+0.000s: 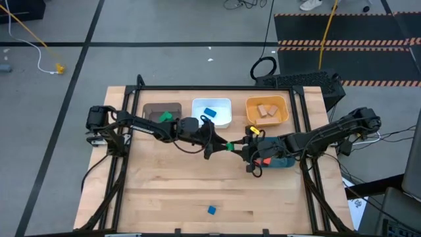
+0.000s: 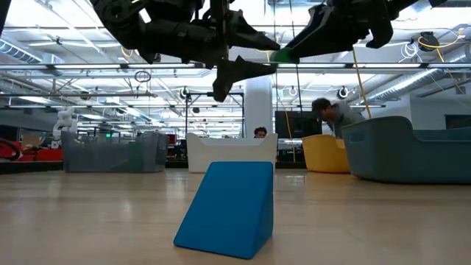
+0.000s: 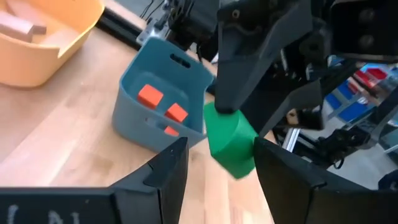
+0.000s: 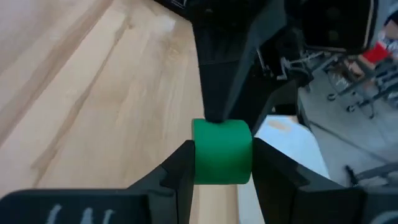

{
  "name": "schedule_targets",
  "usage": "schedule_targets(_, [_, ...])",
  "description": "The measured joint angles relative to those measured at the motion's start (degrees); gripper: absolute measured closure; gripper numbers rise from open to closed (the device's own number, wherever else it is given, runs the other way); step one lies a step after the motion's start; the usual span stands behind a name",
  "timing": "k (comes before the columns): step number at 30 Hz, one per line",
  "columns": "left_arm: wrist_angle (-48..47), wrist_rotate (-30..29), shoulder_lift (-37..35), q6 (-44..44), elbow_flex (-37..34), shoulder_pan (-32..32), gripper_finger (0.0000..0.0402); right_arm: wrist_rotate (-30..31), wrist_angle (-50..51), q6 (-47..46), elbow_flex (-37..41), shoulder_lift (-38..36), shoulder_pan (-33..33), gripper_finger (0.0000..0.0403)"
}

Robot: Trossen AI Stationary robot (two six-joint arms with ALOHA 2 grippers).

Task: Sort & place blocks by color
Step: Put the green block into the black bin

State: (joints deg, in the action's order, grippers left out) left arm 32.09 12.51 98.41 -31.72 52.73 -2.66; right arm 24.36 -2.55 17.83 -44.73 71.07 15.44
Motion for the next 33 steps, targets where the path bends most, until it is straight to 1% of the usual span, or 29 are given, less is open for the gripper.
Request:
schedule_targets(4, [3.62, -0.18, 0.0, -0.63, 0.08, -0.02, 0.022, -0.11, -3.05, 4.24, 0.0, 0.02, 0.0, 0.0287])
schedule_targets(8, [5.33, -0.28, 0.0, -1.51, 0.09, -0.02, 0.022, -0.13, -5.27, 8.0, 0.0, 0.02, 0.0, 0.0287])
schedule_targets(17, [5.87, -0.5, -0.02, -3.16, 0.13, -0.17, 0.022, -0.15, -7.61, 13.42, 0.0, 0.04, -0.99, 0.0287])
schedule_targets(23, [5.95, -0.58, -0.07, -3.67, 0.2, -0.46, 0.0222, 1.12, -9.16, 17.06, 0.0, 0.09, -1.25, 0.0287])
schedule_targets(26, [5.93, -0.48, -0.07, -4.41, 0.2, -0.77, 0.0246, 1.43, -9.22, 17.82, 0.0, 0.09, -1.27, 0.0287])
schedule_targets(30, [5.72, -0.1, -0.09, -5.31, 0.2, -1.31, 0.0303, 1.54, -9.01, 18.81, 0.0, 0.09, -1.29, 0.0286])
schedule_targets(33, [5.63, -0.03, -0.09, -5.19, 0.2, -1.57, 0.0307, 1.84, -8.76, 20.37, 0.0, 0.09, -1.31, 0.0283])
